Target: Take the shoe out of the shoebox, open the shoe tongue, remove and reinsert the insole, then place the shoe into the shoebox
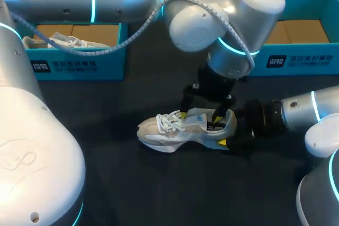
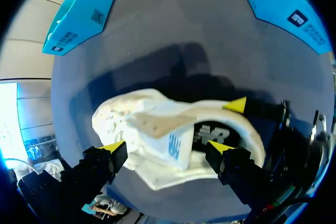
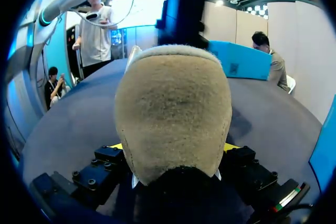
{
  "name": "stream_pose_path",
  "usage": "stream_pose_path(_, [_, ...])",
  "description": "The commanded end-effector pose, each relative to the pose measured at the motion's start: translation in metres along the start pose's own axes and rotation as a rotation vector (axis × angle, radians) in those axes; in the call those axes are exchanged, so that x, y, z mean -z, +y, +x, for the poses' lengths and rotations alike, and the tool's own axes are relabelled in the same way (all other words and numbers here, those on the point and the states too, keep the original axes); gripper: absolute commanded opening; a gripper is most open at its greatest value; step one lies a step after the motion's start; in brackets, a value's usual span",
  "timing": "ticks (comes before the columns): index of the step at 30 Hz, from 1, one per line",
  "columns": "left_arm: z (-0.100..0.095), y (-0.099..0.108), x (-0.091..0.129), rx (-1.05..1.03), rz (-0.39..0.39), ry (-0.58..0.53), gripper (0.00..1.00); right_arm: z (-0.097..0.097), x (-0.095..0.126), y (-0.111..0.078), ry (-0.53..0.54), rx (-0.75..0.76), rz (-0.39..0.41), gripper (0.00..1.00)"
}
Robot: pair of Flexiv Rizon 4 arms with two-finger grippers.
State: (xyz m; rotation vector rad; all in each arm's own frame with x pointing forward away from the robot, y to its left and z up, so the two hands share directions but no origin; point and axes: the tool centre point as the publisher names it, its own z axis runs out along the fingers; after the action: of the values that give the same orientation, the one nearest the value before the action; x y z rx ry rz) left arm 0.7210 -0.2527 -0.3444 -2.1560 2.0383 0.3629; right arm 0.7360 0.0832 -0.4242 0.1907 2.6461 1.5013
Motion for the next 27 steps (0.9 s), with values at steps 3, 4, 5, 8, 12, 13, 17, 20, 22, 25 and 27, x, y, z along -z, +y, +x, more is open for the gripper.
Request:
stream_pose_path(3, [0.012, 0.004, -0.012, 0.025, 0.025, -0.024, 1.0, 0.0, -0.003, -0.002, -0.002, 0.0, 0.005, 0.0])
stream_pose_path(4, [0.013, 0.003, -0.013, 0.027, 0.023, -0.027, 1.0, 0.0, -0.003, -0.002, -0.002, 0.0, 0.005, 0.0])
stream_pose_path(5, [0.013, 0.002, -0.015, 0.029, 0.022, -0.032, 1.0, 0.0, -0.003, -0.002, -0.002, 0.0, 0.005, 0.0])
stream_pose_path(8, [0.011, 0.002, -0.02, 0.036, 0.021, -0.044, 1.0, 0.0, -0.003, -0.002, -0.002, 0.0, 0.005, 0.0])
stream_pose_path(12, [0.007, 0.001, -0.028, 0.053, 0.026, -0.075, 1.0, 0.0, -0.003, -0.002, -0.002, 0.0, 0.005, 0.0])
stream_pose_path(13, [0.006, 0.0, -0.03, 0.056, 0.028, -0.08, 1.0, 0.0, -0.003, -0.002, -0.002, 0.0, 0.005, 0.0])
stream_pose_path(17, [-0.001, -0.001, -0.032, 0.066, 0.041, -0.102, 1.0, 0.0, -0.003, -0.002, -0.002, 0.0, 0.005, 0.0])
stream_pose_path(20, [-0.01, -0.001, -0.03, 0.067, 0.042, -0.11, 1.0, 0.0, -0.003, -0.002, -0.002, 0.0, 0.005, 0.0])
stream_pose_path(22, [-0.017, -0.003, -0.028, 0.067, 0.042, -0.124, 1.0, 0.0, -0.003, -0.002, -0.002, 0.0, 0.005, 0.0])
stream_pose_path(25, [-0.028, -0.005, -0.024, 0.065, 0.046, -0.137, 1.0, 0.0, -0.003, -0.002, -0.002, 0.0, 0.005, 0.0])
stream_pose_path(27, [-0.034, -0.006, -0.021, 0.061, 0.048, -0.142, 0.98, 0.0, -0.003, -0.002, -0.002, 0.0, 0.005, 0.0])
